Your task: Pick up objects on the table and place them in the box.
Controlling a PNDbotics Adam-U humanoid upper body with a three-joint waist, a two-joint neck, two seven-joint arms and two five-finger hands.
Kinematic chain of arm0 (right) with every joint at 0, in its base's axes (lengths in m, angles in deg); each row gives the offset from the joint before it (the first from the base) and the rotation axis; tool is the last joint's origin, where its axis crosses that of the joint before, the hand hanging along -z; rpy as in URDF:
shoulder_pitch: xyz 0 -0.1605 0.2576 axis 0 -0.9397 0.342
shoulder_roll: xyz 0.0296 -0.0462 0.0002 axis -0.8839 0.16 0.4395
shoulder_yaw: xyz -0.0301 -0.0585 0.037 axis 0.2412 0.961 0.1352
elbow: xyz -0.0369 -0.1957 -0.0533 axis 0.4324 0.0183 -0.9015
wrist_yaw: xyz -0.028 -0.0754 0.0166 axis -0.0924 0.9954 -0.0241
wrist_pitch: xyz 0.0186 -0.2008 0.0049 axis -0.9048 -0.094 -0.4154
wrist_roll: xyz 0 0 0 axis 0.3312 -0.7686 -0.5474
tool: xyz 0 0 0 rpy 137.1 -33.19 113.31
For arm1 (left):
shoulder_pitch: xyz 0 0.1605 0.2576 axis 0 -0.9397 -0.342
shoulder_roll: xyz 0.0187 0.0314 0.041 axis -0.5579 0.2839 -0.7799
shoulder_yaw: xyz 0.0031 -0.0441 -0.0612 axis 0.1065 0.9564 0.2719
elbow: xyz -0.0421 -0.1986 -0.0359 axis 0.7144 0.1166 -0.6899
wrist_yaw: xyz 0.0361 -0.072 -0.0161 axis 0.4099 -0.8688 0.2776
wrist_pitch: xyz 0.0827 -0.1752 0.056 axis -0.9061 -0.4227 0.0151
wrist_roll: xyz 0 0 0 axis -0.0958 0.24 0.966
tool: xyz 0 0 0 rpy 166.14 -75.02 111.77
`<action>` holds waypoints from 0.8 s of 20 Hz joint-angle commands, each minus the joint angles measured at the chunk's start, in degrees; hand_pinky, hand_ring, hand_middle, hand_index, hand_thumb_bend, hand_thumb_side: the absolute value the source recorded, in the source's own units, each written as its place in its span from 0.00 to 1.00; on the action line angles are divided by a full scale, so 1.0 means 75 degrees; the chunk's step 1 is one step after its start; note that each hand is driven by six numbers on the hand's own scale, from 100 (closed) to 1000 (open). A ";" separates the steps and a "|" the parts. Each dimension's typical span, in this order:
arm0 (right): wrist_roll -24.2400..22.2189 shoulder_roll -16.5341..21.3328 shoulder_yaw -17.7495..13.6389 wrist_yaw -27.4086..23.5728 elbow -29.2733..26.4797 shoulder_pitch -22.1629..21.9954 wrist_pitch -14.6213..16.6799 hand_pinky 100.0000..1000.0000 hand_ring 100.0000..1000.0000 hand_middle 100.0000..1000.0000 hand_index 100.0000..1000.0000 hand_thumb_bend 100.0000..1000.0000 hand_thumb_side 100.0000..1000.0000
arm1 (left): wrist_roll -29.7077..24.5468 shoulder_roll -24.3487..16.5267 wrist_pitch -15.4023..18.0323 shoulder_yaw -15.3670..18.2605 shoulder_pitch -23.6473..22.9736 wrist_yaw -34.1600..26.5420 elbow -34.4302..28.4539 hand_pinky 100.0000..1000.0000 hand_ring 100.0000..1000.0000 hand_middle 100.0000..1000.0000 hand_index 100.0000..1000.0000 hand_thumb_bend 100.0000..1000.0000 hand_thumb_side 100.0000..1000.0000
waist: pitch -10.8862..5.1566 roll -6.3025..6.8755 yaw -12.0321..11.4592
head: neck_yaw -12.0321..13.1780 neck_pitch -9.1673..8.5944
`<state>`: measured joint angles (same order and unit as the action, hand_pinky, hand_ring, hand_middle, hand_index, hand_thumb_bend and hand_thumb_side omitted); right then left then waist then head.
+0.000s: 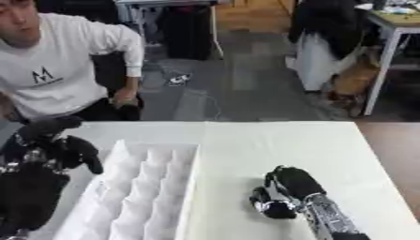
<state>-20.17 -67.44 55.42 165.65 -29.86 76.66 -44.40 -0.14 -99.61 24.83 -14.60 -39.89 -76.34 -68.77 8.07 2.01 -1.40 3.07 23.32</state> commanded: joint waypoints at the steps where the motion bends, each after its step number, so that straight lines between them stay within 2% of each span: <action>1: 0.0286 0.0123 -0.0030 -0.0114 -0.0171 0.0091 -0.0045 0.00 0.04 0.08 0.27 0.23 0.51 | -0.0016 -0.0132 0.0008 0.0016 0.0045 0.0024 -0.0160 0.52 0.62 0.82 0.86 0.17 0.69 | -0.0112 0.0004 0.0007 | 0.0061 -0.0033; 2: 0.0523 0.0108 -0.0049 -0.0247 -0.0220 0.0081 -0.0030 0.00 0.04 0.08 0.27 0.23 0.51 | -0.0015 -0.0131 0.0007 0.0016 0.0044 0.0026 -0.0160 0.52 0.62 0.82 0.86 0.17 0.69 | -0.0110 0.0005 0.0007 | 0.0067 -0.0033; 3: 0.0758 0.0099 -0.0053 -0.0392 -0.0237 0.0069 -0.0003 0.00 0.00 0.03 0.23 0.12 0.49 | -0.0015 -0.0131 0.0008 0.0016 0.0043 0.0027 -0.0160 0.52 0.62 0.82 0.86 0.17 0.70 | -0.0109 0.0007 0.0006 | 0.0070 -0.0033; 4: 0.0986 0.0093 -0.0052 -0.0541 -0.0233 0.0057 0.0037 0.00 0.00 0.01 0.22 0.07 0.52 | -0.0016 -0.0131 0.0008 0.0016 0.0044 0.0028 -0.0160 0.52 0.62 0.82 0.86 0.17 0.70 | -0.0109 0.0007 0.0006 | 0.0073 -0.0033; 6: 0.1397 0.0077 -0.0033 -0.0804 -0.0182 0.0034 0.0171 0.00 0.00 0.00 0.21 0.00 0.56 | -0.0015 -0.0124 0.0005 0.0012 0.0047 0.0027 -0.0160 0.52 0.62 0.82 0.86 0.17 0.70 | -0.0109 0.0007 0.0004 | 0.0079 -0.0040; 12: 0.2023 0.0024 -0.0032 -0.1306 0.0082 -0.0027 0.0755 0.00 0.00 0.00 0.19 0.00 0.53 | -0.0010 -0.0114 0.0000 0.0009 0.0054 0.0022 -0.0160 0.52 0.62 0.82 0.86 0.17 0.70 | -0.0109 0.0007 -0.0004 | 0.0110 -0.0056; 16: 0.2971 -0.0018 -0.0086 -0.1722 0.0035 -0.0102 0.0982 0.00 0.00 0.00 0.18 0.00 0.48 | -0.0006 -0.0111 -0.0003 0.0009 0.0055 0.0023 -0.0160 0.51 0.62 0.82 0.86 0.17 0.70 | -0.0106 0.0009 -0.0004 | 0.0125 -0.0070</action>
<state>0.05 -67.59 55.31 153.78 -28.78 75.40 -37.52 -0.20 -99.60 24.76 -14.61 -39.89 -76.27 -68.77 8.07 2.01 -1.39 3.57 23.31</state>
